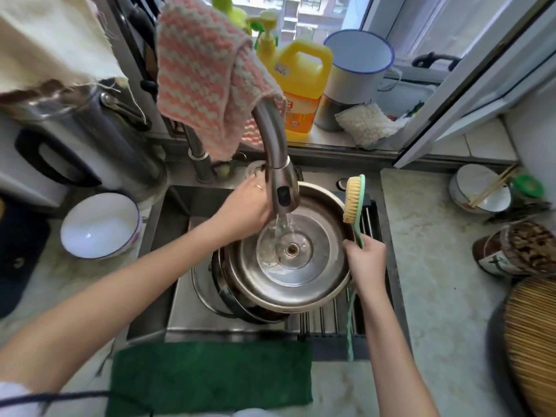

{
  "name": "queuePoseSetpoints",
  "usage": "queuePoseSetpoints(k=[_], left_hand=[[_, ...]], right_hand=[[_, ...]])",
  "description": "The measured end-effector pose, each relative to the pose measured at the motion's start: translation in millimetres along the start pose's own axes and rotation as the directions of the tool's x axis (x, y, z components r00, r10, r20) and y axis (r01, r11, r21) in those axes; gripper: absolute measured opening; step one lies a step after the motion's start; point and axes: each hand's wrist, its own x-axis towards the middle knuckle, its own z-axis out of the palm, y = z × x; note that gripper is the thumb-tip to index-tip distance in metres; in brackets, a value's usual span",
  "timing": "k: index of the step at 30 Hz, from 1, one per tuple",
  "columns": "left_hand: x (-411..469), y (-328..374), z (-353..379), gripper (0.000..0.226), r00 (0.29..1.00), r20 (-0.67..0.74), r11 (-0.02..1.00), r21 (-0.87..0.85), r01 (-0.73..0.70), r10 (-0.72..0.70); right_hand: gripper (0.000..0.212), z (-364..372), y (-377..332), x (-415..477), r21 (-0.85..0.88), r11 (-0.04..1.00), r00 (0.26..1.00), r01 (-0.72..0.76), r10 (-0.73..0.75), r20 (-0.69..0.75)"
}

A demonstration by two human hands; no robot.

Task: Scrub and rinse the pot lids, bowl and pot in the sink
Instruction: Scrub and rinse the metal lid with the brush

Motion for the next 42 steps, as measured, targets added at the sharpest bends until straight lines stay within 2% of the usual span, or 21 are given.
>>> queuePoseSetpoints(k=[2, 4, 6, 7, 9, 11, 12, 14, 16, 17, 21, 23, 25, 27, 29, 30, 32, 34, 36, 39, 42], left_hand=[[-12.7, 23.8, 8.1, 0.049, 0.987, 0.114, 0.993, -0.01, -0.116, 0.116], [-26.3, 40.7, 27.8, 0.063, 0.915, 0.36, 0.978, 0.025, -0.207, 0.184], [-32.2, 43.1, 43.6, 0.07, 0.867, 0.459, 0.954, 0.119, -0.275, 0.193], [-31.6, 41.7, 46.5, 0.076, 0.879, 0.457, 0.955, 0.177, -0.238, 0.134], [-24.6, 38.8, 42.9, 0.085, 0.871, 0.481, 0.933, 0.351, -0.083, -0.103], [-21.6, 48.4, 39.8, 0.082, 0.824, 0.466, 0.885, 0.457, 0.087, -0.321], [-24.3, 60.5, 40.6, 0.079, 0.789, 0.473, 0.882, 0.437, 0.177, -0.393], [-35.7, 79.1, 45.1, 0.077, 0.707, 0.6, 0.925, 0.296, 0.237, -0.373], [-45.2, 88.1, 37.8, 0.077, 0.632, 0.73, 0.966, 0.207, 0.155, -0.258], [-44.1, 84.2, 32.1, 0.076, 0.621, 0.744, 0.965, 0.243, 0.093, -0.247], [-18.3, 61.4, 18.4, 0.063, 0.747, 0.561, 0.784, 0.615, -0.087, -0.357], [-10.0, 61.4, 17.7, 0.059, 0.778, 0.515, 0.74, 0.665, -0.097, -0.36], [-14.9, 75.0, 21.9, 0.063, 0.776, 0.493, 0.799, 0.601, 0.024, -0.394], [-30.7, 94.3, 29.1, 0.069, 0.701, 0.621, 0.918, 0.374, 0.128, -0.35], [-46.0, 104.8, 28.9, 0.067, 0.62, 0.76, 0.98, 0.162, 0.111, -0.196], [-48.5, 100.9, 27.3, 0.065, 0.621, 0.769, 0.987, 0.154, 0.056, -0.155], [-42.6, 83.8, 24.8, 0.063, 0.691, 0.694, 0.951, 0.307, -0.029, -0.202], [-30.0, 65.8, 20.3, 0.061, 0.76, 0.587, 0.846, 0.525, -0.092, -0.281], [-18.5, 57.8, 16.0, 0.058, 0.802, 0.518, 0.782, 0.614, -0.105, -0.299], [-20.9, 77.1, 26.1, 0.066, 0.799, 0.481, 0.871, 0.479, 0.106, -0.362], [-44.5, 113.2, 36.7, 0.068, 0.682, 0.674, 0.951, 0.112, 0.287, -0.285]], right_hand=[[0.024, -2.6, -0.7, -1.0, 0.005, 1.0, 1.0, -0.001, 0.001, -0.009], [0.02, -5.7, -4.4, -2.6, -0.006, 1.0, 1.0, 0.02, -0.02, -0.023], [0.019, -9.9, -9.7, -5.3, -0.057, 0.995, 0.996, 0.087, -0.088, -0.023], [0.02, -12.3, -12.1, -6.4, -0.095, 0.987, 0.991, 0.13, -0.133, -0.028], [0.025, -16.4, -14.9, -8.4, -0.142, 0.974, 0.981, 0.176, -0.186, -0.06], [0.03, -16.3, -16.8, -9.6, -0.147, 0.971, 0.972, 0.188, -0.205, -0.111], [0.032, -16.4, -19.1, -10.7, -0.148, 0.969, 0.966, 0.199, -0.219, -0.138], [0.034, -17.1, -23.9, -11.9, -0.159, 0.961, 0.951, 0.227, -0.254, -0.176], [0.037, -22.5, -28.3, -13.5, -0.203, 0.945, 0.943, 0.256, -0.29, -0.162], [0.038, -25.1, -29.3, -13.0, -0.224, 0.939, 0.942, 0.262, -0.299, -0.154], [0.04, -32.1, -32.6, -14.6, -0.255, 0.928, 0.945, 0.271, -0.307, -0.112], [0.04, -33.2, -36.8, -15.7, -0.236, 0.928, 0.937, 0.287, -0.323, -0.131], [0.038, -33.2, -40.8, -16.3, -0.23, 0.925, 0.925, 0.302, -0.343, -0.164], [0.037, -32.7, -42.1, -14.7, -0.249, 0.92, 0.917, 0.301, -0.351, -0.187], [0.039, -33.3, -40.0, -12.0, -0.282, 0.917, 0.92, 0.283, -0.342, -0.19], [0.04, -34.4, -38.8, -10.6, -0.297, 0.915, 0.924, 0.272, -0.335, -0.184], [0.041, -37.9, -37.6, -10.5, -0.32, 0.911, 0.936, 0.26, -0.32, -0.15], [0.042, -40.0, -38.5, -12.7, -0.35, 0.897, 0.942, 0.271, -0.321, -0.093], [0.043, -39.7, -40.0, -15.4, -0.36, 0.892, 0.945, 0.274, -0.319, -0.07], [0.044, -38.1, -42.1, -15.5, -0.324, 0.906, 0.941, 0.274, -0.322, -0.105], [0.04, -38.4, -43.1, -12.8, -0.327, 0.909, 0.941, 0.261, -0.315, -0.126]])
